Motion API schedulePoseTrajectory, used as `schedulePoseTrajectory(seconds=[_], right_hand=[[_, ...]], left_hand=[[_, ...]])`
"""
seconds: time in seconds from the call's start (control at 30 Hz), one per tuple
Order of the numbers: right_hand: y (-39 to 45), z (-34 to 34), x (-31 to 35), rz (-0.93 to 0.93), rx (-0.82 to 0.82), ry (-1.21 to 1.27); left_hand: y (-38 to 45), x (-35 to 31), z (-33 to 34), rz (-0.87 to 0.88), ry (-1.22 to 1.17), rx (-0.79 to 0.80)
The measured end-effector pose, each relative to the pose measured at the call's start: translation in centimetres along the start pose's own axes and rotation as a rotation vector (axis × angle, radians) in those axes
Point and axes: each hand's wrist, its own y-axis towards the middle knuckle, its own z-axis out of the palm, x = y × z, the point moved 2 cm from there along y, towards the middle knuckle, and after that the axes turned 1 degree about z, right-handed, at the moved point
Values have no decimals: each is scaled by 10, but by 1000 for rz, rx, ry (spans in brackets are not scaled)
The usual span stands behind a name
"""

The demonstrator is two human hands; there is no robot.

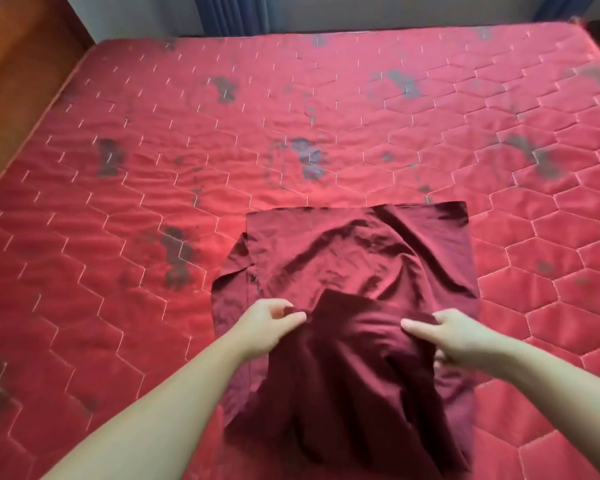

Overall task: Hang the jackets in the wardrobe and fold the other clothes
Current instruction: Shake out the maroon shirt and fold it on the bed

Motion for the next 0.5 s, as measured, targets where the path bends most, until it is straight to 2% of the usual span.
schedulePoseTrajectory(seconds=[0.17,0.23,0.27,0.33,0.4,0.47,0.5], right_hand=[[90,-45,81,-57,-218,49],[129,-62,112,-123,-363,72],[146,-67,123,-148,-464,10],[169,-60,130,-201,-693,-270],[171,-19,122,-397,-798,-481],[164,40,97,-568,-745,-601],[164,65,78,-582,-693,-670]], left_hand=[[117,-36,-37,93,-62,-205],[168,-50,-50,130,-51,-355],[187,-53,-53,125,7,-460],[208,-48,-46,133,253,-624],[204,-30,-16,245,513,-578],[185,3,22,303,717,-386],[175,23,36,279,804,-291]])
